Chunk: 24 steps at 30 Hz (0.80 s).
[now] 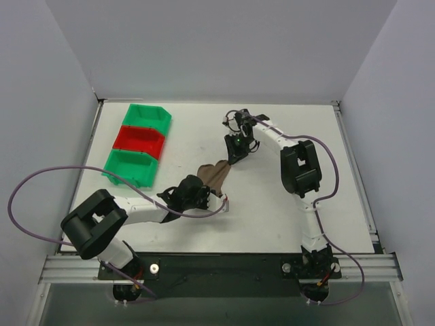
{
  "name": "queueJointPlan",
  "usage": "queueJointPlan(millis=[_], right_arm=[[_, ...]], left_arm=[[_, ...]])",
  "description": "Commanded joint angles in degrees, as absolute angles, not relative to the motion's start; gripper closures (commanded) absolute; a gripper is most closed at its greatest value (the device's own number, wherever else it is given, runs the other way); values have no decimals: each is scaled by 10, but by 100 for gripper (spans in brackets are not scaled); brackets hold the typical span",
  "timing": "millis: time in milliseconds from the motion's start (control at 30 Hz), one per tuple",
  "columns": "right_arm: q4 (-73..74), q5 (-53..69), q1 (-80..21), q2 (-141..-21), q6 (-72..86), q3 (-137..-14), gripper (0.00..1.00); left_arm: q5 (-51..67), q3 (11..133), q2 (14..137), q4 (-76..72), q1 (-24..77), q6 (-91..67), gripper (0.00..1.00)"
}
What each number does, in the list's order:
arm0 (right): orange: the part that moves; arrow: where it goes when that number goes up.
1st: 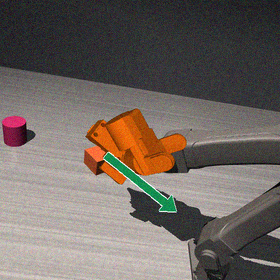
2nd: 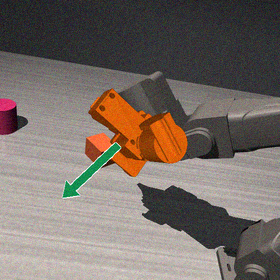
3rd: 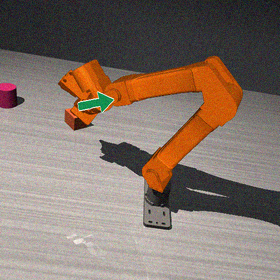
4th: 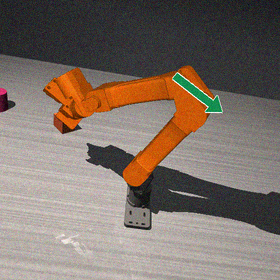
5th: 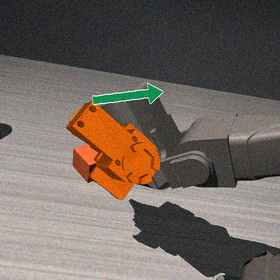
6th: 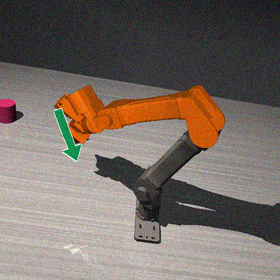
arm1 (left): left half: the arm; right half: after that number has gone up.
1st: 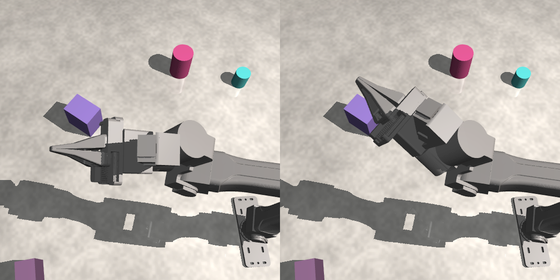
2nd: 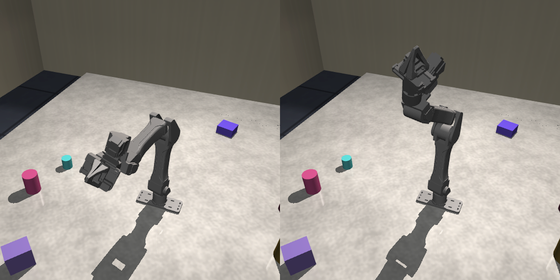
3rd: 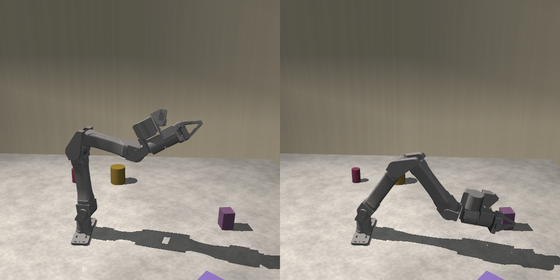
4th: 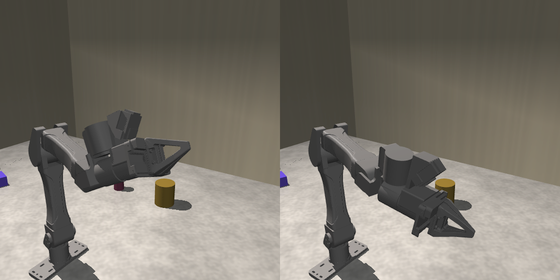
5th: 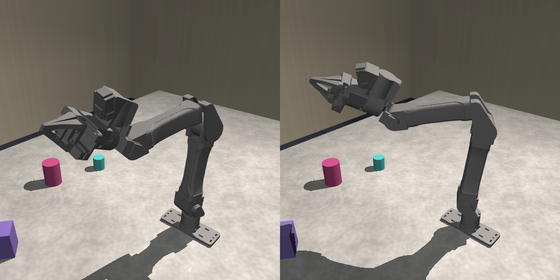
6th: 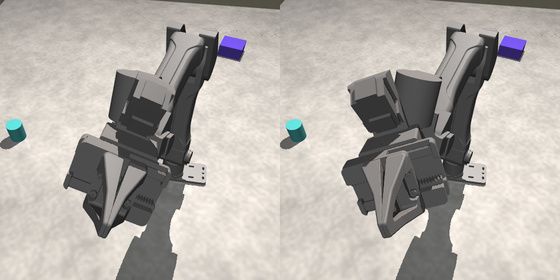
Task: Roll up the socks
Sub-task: Roll the sock at the center of the board.
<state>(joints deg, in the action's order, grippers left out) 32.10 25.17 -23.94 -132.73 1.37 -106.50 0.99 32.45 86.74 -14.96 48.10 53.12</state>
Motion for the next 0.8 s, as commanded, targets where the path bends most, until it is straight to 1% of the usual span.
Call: queueJointPlan(millis=[0,100,167,267,367,433,533,667,767], right_arm=[[326,184,-258,-1302,5,-1071,65],[326,197,-257,-1284,-14,-1075,47],[328,200,-255,-1278,-19,-1082,41],[341,218,-249,-1278,-25,-1097,39],[373,267,-245,-1306,-29,-1144,37],[396,273,-250,-1336,-33,-1181,34],[412,285,-259,-1368,-54,-1211,26],[441,320,-268,-1406,-89,-1244,23],[455,323,-281,-1424,-101,-1252,21]], left_arm=[[26,345,886,-89,478,512,100],[25,332,885,-111,478,504,100],[23,327,882,-122,478,505,100],[21,329,882,-119,477,505,100],[32,329,873,-123,473,500,100],[39,329,861,-122,471,497,100],[50,337,855,-108,469,493,100],[54,345,853,-93,466,494,100],[64,354,847,-77,461,494,100]])
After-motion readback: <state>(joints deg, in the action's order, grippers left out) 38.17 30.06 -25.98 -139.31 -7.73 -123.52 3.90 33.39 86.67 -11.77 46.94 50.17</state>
